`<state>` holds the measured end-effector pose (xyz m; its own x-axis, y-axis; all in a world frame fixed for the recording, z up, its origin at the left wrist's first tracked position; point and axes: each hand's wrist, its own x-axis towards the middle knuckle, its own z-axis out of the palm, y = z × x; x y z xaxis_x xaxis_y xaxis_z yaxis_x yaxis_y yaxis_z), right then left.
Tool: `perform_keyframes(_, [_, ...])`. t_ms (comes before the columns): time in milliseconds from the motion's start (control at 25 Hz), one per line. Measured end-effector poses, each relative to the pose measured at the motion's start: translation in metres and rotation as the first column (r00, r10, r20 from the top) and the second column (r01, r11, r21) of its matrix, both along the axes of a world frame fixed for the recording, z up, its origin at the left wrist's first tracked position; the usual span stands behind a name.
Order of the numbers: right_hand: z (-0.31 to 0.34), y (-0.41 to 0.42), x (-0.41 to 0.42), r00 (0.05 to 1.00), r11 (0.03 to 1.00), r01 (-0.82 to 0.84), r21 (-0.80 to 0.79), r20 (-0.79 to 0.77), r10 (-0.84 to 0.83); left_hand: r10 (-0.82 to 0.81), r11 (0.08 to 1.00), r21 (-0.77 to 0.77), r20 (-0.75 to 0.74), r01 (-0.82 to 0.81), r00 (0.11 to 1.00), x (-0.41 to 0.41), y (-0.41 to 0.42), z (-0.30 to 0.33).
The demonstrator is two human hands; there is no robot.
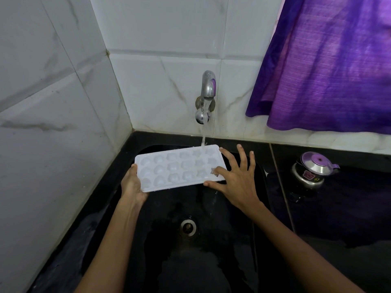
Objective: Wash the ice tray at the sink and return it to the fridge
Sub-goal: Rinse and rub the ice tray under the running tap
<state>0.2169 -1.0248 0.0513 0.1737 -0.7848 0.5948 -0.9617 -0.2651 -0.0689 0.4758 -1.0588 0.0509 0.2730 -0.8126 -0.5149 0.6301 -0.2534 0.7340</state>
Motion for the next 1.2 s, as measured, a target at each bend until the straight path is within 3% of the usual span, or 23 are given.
perform_keyframes(840, [-0.001, 0.012, -0.010, 0.995, 0.996, 0.054, 0.073, 0.084, -0.060, -0.022, 0.999, 0.047, 0.099, 0.017, 0.995, -0.016, 0.008, 0.001])
perform_keyframes(1000, [0.019, 0.008, -0.008, 0.976, 0.971, 0.028, 0.237, 0.205, -0.078, -0.014, 0.999, 0.033, 0.109, 0.011, 0.994, -0.021, 0.011, 0.001])
perform_keyframes(1200, [0.029, -0.018, 0.004, 0.999, 0.914, 0.011, 0.406, 0.038, -0.029, -0.042, 0.999, 0.037, 0.094, 0.039, 0.995, -0.031, 0.017, -0.001])
